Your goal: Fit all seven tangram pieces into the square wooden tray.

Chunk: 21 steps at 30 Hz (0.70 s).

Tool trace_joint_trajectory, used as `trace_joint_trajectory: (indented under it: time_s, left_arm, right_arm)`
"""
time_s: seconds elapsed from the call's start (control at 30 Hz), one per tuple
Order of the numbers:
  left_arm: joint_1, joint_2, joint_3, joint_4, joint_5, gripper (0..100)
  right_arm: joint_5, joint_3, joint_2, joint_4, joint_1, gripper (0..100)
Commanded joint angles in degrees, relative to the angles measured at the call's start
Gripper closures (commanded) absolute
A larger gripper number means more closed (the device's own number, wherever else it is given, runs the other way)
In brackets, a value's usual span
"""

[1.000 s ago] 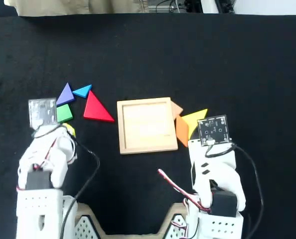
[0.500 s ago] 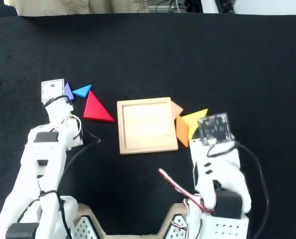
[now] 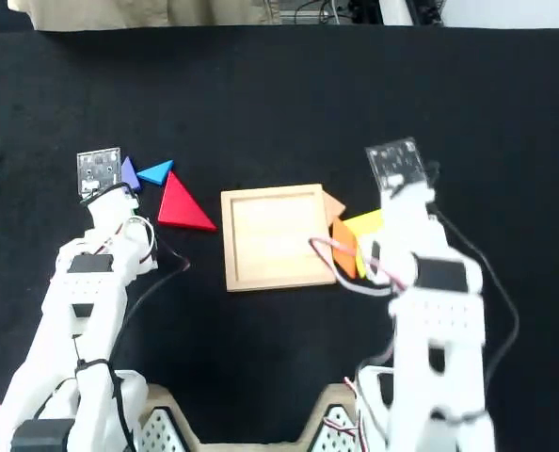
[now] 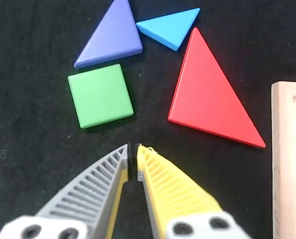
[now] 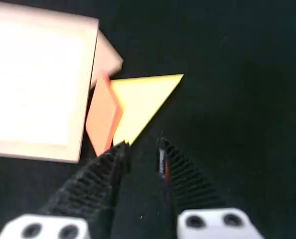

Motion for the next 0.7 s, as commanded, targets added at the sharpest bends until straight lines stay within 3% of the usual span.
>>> trace_joint_trajectory:
  time_s: [0.0, 0.3, 0.4, 0.67]
  left_arm:
    - [0.6, 0.0, -0.2, -1.1, 0.4, 95]
    - [0.6, 0.5, 0.6, -3.6, 0.4, 95]
    - [0.7, 0.4, 1.2, -4.4, 0.4, 95]
    - [0.7, 0.5, 1.2, -4.3, 0.4, 95]
  right_arm:
    - [0.0, -7.1, 12.0, -3.1, -0.5, 89.6]
    - [-6.5, -20.4, 32.5, -5.4, -1.3, 90.0]
    - [-6.8, -23.9, 37.4, -6.2, -2.6, 98.6]
    - [-6.3, -37.6, 50.3, -6.2, -7.0, 98.7]
